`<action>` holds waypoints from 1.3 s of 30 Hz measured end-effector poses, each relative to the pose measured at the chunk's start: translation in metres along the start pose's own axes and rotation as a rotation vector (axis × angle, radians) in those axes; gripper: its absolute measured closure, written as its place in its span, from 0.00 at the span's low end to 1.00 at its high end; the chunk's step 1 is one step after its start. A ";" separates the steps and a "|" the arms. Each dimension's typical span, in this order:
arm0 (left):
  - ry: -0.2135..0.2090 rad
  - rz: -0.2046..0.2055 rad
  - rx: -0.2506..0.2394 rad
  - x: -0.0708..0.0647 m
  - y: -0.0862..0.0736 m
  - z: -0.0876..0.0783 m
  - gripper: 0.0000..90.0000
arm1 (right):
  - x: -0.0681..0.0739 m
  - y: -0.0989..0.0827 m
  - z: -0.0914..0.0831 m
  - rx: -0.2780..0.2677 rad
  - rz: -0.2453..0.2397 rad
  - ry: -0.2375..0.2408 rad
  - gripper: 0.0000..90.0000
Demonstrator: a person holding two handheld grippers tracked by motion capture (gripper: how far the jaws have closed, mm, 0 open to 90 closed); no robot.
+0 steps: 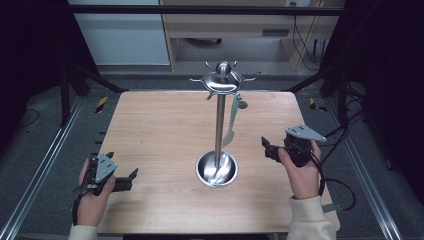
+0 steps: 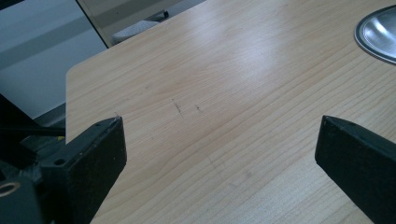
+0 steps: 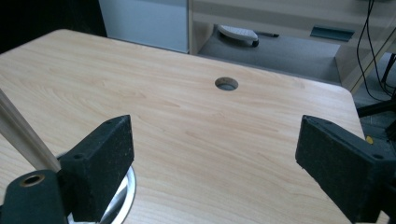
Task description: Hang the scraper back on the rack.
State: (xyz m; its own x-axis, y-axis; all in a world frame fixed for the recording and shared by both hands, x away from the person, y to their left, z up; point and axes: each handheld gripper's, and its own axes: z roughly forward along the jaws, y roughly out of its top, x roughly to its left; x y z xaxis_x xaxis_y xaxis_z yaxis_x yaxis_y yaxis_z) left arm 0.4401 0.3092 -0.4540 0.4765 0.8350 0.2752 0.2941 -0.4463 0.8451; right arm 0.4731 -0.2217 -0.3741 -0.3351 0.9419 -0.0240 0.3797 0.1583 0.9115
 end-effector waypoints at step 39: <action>-0.011 0.009 0.012 -0.003 0.001 0.004 0.02 | -0.009 -0.068 0.049 0.179 0.036 0.000 0.13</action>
State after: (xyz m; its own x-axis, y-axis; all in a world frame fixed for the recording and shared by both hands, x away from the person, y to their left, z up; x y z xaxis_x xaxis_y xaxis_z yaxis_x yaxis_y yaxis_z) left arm 0.4419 0.3056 -0.4557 0.4887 0.8270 0.2778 0.2991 -0.4580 0.8372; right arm 0.4927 -0.2263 -0.4556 -0.3186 0.9479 0.0070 0.5385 0.1749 0.8243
